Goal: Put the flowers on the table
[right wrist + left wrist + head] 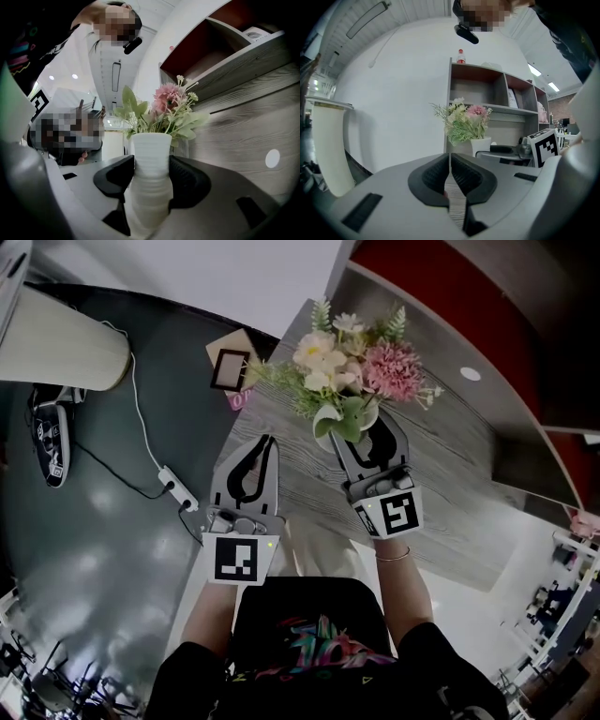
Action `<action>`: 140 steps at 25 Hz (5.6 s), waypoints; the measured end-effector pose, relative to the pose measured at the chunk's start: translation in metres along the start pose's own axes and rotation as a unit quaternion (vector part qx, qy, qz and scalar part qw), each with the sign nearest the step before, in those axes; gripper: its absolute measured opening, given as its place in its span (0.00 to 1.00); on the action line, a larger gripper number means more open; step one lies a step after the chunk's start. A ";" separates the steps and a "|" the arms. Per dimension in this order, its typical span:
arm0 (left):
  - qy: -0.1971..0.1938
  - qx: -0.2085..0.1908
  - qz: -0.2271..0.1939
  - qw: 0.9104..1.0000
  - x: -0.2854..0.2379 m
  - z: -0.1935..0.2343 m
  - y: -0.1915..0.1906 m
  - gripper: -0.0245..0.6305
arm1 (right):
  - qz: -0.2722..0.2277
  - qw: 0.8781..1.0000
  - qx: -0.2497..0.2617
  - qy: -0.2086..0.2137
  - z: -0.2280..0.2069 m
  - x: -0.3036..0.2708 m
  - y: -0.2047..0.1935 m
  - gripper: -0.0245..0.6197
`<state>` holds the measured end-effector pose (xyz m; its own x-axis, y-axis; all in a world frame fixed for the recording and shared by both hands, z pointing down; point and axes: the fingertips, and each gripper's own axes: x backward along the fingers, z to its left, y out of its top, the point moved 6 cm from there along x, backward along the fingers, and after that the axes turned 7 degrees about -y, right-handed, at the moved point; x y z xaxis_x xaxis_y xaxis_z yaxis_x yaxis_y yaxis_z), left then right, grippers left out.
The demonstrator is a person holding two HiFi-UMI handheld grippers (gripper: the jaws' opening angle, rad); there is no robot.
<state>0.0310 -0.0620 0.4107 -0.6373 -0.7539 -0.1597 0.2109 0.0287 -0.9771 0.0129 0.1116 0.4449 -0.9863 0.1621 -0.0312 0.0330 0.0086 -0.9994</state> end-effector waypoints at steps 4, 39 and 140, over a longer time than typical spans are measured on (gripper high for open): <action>-0.001 -0.010 -0.009 1.000 0.004 -0.013 -0.004 0.09 | -0.008 1.000 0.011 0.004 0.001 0.019 -0.001 0.43; -0.013 -0.029 -0.030 0.999 0.001 -0.022 -0.007 0.09 | 0.006 1.000 0.022 -0.004 0.004 0.031 -0.005 0.48; -0.077 -0.052 -0.098 0.991 0.029 -0.044 0.104 0.09 | 0.010 0.999 -0.038 -0.029 -0.027 0.104 0.123 0.06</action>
<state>0.0021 -0.0523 0.2978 -0.5359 -0.8428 0.0497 0.0116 -0.0662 -0.9977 -0.0812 0.1560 0.3187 -0.9931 0.1046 -0.0536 0.0624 0.0822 -0.9947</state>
